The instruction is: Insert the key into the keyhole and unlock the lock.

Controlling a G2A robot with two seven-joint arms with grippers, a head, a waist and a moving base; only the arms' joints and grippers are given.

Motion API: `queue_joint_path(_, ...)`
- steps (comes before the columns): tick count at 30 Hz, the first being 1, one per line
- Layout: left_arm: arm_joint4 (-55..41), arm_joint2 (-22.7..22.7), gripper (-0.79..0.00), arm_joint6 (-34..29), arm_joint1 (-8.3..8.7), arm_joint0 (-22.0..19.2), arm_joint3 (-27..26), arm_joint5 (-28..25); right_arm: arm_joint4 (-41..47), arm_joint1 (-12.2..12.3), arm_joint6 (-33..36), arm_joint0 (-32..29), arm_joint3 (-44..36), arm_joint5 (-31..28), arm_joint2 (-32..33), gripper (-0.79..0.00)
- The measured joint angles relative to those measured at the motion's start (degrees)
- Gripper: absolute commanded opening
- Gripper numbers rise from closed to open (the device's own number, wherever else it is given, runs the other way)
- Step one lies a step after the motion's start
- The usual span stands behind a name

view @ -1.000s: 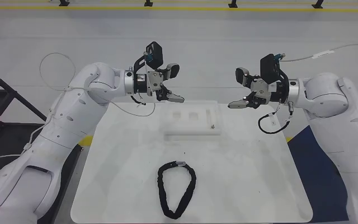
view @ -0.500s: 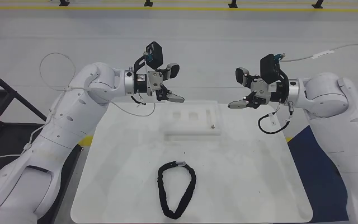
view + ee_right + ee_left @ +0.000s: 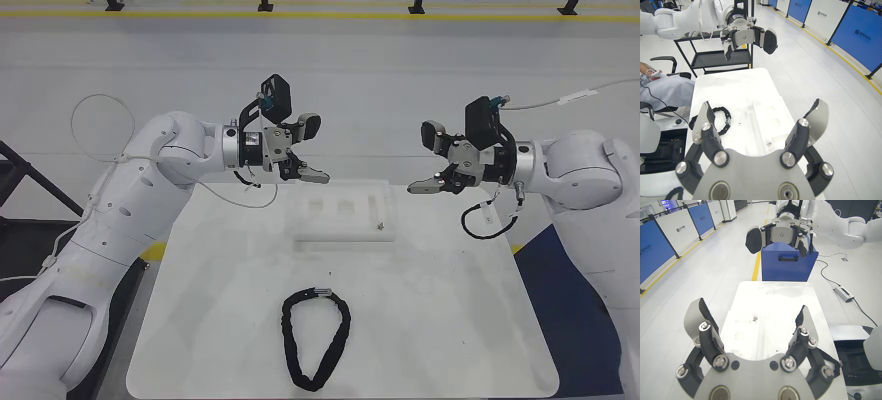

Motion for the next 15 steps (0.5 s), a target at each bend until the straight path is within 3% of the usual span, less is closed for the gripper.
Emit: queue_joint_path(15, 0.0, 0.0, 0.0, 0.0, 0.0, 0.0, 0.0, 0.0, -4.7, -1.1, -1.4, -1.2, 7.0, 5.4, -4.8, 0.0)
